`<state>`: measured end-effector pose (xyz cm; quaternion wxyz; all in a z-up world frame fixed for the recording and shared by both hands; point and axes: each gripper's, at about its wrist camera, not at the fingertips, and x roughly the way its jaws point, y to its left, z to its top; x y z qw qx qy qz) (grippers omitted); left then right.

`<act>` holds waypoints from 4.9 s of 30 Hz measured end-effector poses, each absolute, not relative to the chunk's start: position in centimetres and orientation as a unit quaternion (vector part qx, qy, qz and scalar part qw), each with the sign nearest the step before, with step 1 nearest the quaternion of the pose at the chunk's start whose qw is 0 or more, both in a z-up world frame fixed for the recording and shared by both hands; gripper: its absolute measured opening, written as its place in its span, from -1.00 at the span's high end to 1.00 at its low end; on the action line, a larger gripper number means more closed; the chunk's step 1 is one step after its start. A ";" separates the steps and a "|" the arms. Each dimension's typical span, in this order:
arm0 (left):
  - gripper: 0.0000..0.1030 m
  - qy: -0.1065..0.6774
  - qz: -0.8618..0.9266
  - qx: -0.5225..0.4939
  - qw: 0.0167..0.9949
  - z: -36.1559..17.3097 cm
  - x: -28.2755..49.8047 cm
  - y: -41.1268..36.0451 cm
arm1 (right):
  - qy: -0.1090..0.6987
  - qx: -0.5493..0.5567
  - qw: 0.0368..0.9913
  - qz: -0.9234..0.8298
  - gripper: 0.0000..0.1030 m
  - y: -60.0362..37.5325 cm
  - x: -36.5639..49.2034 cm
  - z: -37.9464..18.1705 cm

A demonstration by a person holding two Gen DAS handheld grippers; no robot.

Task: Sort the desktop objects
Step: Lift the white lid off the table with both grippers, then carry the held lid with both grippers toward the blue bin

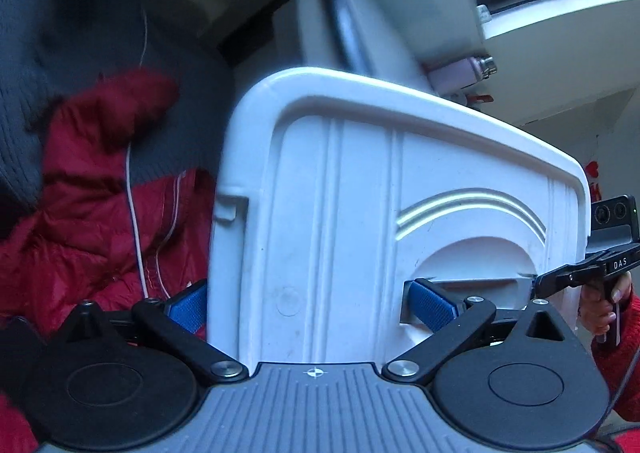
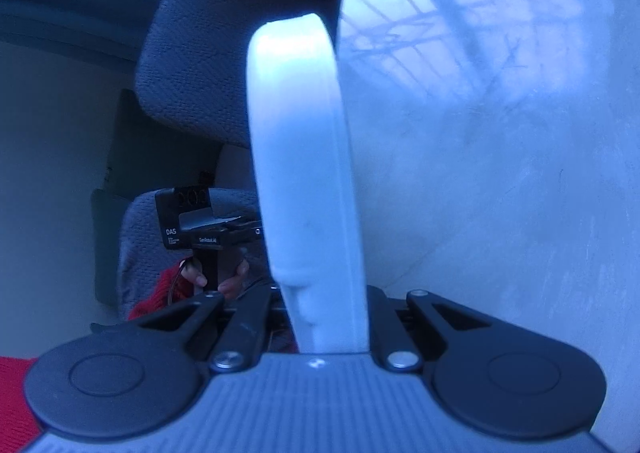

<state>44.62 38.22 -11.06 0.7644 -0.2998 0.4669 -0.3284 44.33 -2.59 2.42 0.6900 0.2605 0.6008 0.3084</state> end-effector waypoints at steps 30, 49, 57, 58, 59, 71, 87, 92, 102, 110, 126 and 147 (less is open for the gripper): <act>-0.98 0.445 -0.215 -0.142 0.858 9.4 12.7 26.6 | 0.512 0.342 0.660 0.431 0.69 -17.1 16.9 8.3; -0.98 0.429 -0.226 -0.124 0.866 10.3 -6.9 10.6 | 0.479 0.350 0.680 0.431 0.68 -31.5 0.0 8.8; -0.98 0.442 -0.229 -0.111 0.860 10.2 -13.6 8.6 | 0.485 0.377 0.670 0.416 0.68 -32.1 -7.1 4.4; -0.98 0.446 -0.228 -0.114 0.858 9.9 -14.3 8.6 | 0.488 0.379 0.668 0.415 0.68 -32.2 -7.9 4.3; -0.98 0.450 -0.228 -0.117 0.855 9.7 -15.0 8.5 | 0.490 0.381 0.666 0.414 0.68 -32.3 -8.6 4.1; -0.98 0.473 -0.215 -0.107 0.848 8.8 -20.6 5.4 | 0.499 0.404 0.649 0.408 0.68 -36.0 -13.4 4.2; -0.98 0.468 -0.141 -0.110 0.865 10.9 -18.0 -4.7 | 0.509 0.384 0.614 0.464 0.68 -43.2 -4.6 3.4; -0.98 0.463 -0.118 -0.111 0.871 12.1 -15.8 -8.8 | 0.509 0.377 0.604 0.485 0.68 -45.7 -0.8 3.6; -0.98 0.457 -0.095 -0.117 0.877 13.3 -13.1 -14.6 | 0.510 0.366 0.594 0.503 0.68 -48.8 3.8 3.5; -0.98 0.446 -0.094 -0.121 0.882 12.6 -12.4 -14.8 | 0.509 0.365 0.600 0.499 0.68 -48.8 4.1 3.3; -0.98 0.441 -0.114 -0.104 0.884 12.2 -11.7 -13.3 | 0.475 0.370 0.629 0.492 0.68 -48.9 2.4 3.0; -0.98 0.439 -0.124 -0.127 0.881 11.4 -11.8 -12.8 | 0.477 0.340 0.650 0.484 0.68 -48.9 1.7 3.6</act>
